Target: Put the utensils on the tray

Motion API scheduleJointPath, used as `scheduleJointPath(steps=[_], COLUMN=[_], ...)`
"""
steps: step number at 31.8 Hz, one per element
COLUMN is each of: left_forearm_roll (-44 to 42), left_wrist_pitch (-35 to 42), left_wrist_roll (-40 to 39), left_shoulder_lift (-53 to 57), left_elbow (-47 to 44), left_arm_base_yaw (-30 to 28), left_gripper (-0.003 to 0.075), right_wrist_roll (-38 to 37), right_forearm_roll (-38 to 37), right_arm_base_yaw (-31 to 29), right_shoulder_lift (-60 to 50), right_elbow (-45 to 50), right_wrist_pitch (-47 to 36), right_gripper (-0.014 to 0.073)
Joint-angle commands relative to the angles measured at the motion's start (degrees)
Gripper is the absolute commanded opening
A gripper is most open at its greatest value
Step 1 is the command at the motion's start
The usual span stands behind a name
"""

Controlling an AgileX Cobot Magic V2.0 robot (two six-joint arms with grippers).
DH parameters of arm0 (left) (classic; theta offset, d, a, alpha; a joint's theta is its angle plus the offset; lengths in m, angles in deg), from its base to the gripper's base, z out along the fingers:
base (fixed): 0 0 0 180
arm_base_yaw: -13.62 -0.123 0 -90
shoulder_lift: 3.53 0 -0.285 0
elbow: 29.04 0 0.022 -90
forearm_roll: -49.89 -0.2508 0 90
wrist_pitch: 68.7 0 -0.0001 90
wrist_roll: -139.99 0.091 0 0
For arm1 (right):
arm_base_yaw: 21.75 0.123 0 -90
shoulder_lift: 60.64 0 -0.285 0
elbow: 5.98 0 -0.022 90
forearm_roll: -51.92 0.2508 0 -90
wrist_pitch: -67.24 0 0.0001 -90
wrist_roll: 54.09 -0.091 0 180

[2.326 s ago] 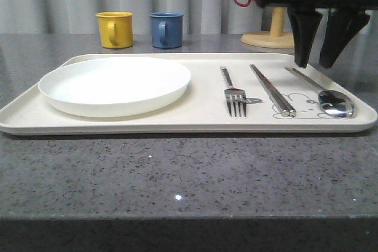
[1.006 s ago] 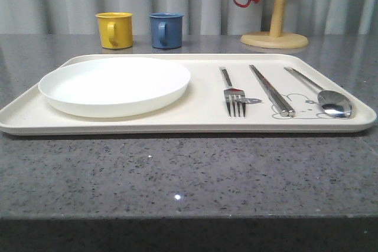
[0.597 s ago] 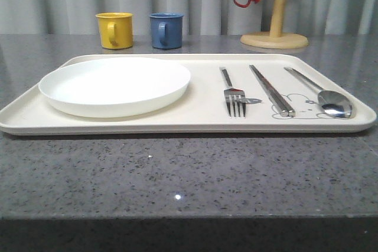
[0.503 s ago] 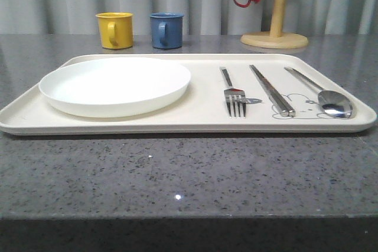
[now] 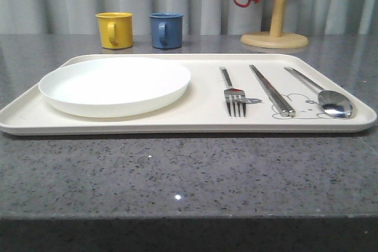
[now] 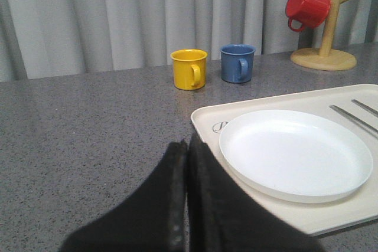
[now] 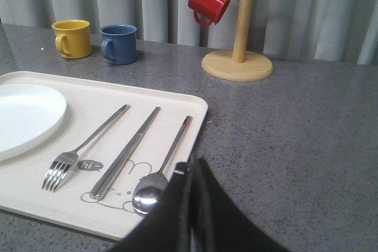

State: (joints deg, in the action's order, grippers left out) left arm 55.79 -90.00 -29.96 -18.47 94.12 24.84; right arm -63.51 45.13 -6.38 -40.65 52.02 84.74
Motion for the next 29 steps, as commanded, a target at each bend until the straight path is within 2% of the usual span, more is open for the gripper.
scheduleJointPath(steps=[1, 16, 24, 29], left_forearm_roll=[0.68, 0.4, 0.4, 0.26], left_wrist_pitch=[4.65, 4.65, 4.76, 6.85], left_wrist_roll=[-0.48, -0.48, -0.48, -0.48], left_shoulder_lift=[-0.7, 0.69, 8.7, 8.57], left_elbow=[1.7, 0.23, -6.88, -10.94], left_arm_base_yaw=[0.29, -0.15, -5.26, -8.29], left_gripper=[-0.0018, -0.0018, -0.0018, -0.0018], right_wrist_roll=[0.63, 0.63, 0.63, 0.63], right_forearm_roll=[-0.95, -0.95, -0.95, -0.95], right_arm_base_yaw=[0.04, 0.04, 0.04, 0.04], right_shoulder_lift=[0.52, 0.52, 0.52, 0.52], right_elbow=[-1.36, -1.36, -1.36, -1.36], right_wrist_pitch=[-4.87, -4.87, -4.87, -4.89], right_gripper=[-0.0073, -0.0073, -0.0073, -0.0073])
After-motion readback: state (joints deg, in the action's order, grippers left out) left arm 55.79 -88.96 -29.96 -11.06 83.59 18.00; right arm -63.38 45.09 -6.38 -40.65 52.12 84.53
